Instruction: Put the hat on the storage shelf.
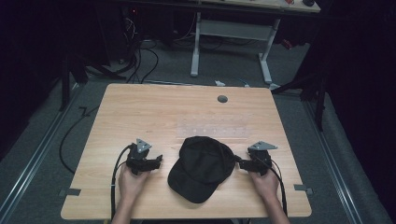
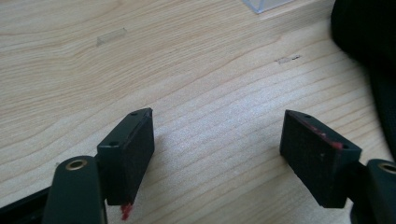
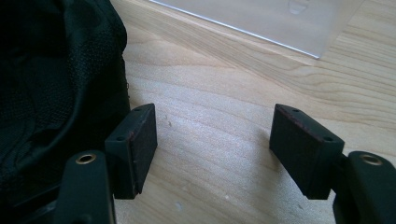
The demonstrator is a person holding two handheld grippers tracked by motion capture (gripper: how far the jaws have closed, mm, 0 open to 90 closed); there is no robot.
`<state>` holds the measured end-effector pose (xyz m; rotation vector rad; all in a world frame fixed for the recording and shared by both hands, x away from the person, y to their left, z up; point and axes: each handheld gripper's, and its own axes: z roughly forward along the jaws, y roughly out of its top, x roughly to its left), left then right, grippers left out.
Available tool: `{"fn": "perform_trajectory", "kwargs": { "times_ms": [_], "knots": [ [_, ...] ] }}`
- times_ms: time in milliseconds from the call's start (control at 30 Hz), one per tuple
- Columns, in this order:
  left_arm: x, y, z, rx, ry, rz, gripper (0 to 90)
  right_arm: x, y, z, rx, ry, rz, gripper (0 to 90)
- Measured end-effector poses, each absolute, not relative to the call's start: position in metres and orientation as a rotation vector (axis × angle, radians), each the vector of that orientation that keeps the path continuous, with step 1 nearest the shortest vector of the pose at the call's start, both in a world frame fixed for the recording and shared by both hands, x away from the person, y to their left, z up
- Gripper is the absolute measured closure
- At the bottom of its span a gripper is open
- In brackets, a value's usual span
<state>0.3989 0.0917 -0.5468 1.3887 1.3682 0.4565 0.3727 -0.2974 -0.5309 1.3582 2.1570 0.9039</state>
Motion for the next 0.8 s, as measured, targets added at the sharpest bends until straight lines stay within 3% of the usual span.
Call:
{"fn": "perform_trajectory", "kwargs": {
  "times_ms": [600, 800],
  "knots": [
    [0.3987, 0.0914, -0.5468, 1.389, 1.371, 0.458, 25.6, 0.3722, -0.2976, -0.531, 1.356, 2.158, 0.906, 32.9],
    [0.3987, 0.0913, -0.5469, 1.388, 1.371, 0.458, 25.5, 0.3698, -0.2992, -0.5288, 1.389, 2.136, 0.886, 41.5]
  ]
}}
